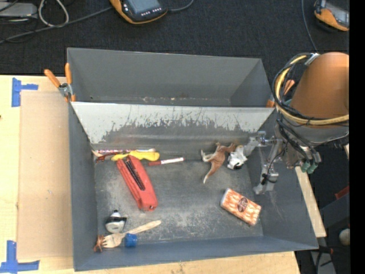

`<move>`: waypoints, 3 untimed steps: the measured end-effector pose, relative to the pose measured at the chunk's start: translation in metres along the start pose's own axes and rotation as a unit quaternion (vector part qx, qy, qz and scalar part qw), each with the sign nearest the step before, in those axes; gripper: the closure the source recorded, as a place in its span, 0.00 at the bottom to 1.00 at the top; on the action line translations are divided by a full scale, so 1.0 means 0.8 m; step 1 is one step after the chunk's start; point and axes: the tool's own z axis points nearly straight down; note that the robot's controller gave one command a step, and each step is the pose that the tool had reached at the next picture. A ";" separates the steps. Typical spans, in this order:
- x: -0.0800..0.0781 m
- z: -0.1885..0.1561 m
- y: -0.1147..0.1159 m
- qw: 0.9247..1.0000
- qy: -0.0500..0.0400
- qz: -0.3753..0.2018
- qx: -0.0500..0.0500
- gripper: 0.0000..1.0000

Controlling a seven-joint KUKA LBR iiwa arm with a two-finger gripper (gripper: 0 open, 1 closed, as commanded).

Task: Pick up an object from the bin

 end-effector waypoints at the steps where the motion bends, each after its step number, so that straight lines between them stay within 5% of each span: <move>1: 0.046 0.061 -0.010 0.999 -0.001 -0.040 0.000 0.00; 2: 0.057 0.086 -0.016 0.992 -0.003 -0.124 0.000 0.00; 3: 0.063 0.165 0.004 1.000 -0.001 0.001 0.000 0.00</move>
Offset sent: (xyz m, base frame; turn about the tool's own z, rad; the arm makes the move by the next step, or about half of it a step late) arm -0.0444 -0.0142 -0.0668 -0.2501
